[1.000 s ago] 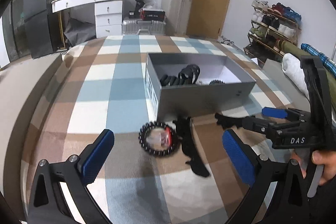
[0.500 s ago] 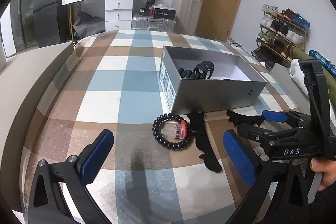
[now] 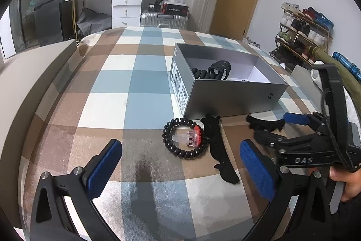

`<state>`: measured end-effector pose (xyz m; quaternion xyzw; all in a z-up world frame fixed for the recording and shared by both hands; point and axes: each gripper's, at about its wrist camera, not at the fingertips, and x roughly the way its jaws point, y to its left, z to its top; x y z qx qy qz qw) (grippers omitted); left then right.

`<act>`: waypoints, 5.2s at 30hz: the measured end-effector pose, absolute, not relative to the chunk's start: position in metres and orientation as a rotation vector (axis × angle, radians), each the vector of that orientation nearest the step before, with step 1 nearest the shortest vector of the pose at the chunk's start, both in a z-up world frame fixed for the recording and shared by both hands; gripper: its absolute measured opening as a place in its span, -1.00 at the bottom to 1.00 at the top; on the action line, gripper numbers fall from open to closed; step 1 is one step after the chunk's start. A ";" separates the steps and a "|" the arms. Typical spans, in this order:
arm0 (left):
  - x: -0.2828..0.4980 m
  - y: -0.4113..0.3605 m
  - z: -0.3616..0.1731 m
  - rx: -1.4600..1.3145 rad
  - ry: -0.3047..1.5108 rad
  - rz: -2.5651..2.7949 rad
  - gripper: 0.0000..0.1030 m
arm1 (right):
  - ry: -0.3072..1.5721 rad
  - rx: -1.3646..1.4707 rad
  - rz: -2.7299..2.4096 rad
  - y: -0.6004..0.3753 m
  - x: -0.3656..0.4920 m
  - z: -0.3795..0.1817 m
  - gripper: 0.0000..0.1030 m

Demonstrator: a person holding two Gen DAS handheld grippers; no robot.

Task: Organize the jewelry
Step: 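Grasp the long black curved banana hair clip with the right tool, then grasp a black claw clip with the left tool while the right tool holds the banana clip, then carry both held black clips over the grey box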

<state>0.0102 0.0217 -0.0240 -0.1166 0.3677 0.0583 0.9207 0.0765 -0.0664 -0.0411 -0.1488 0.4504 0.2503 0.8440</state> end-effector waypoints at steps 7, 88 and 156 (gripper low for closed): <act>0.010 0.023 -0.024 -0.253 0.759 0.113 0.97 | 0.959 -0.295 0.499 -0.086 0.076 -0.040 1.00; 0.007 0.021 -0.015 -0.205 0.798 0.185 0.97 | 0.806 -0.171 0.705 -0.100 0.043 -0.002 0.78; 0.019 -0.023 -0.028 -0.146 0.866 -0.049 -0.74 | 0.778 -0.183 0.715 -0.102 0.035 0.010 0.78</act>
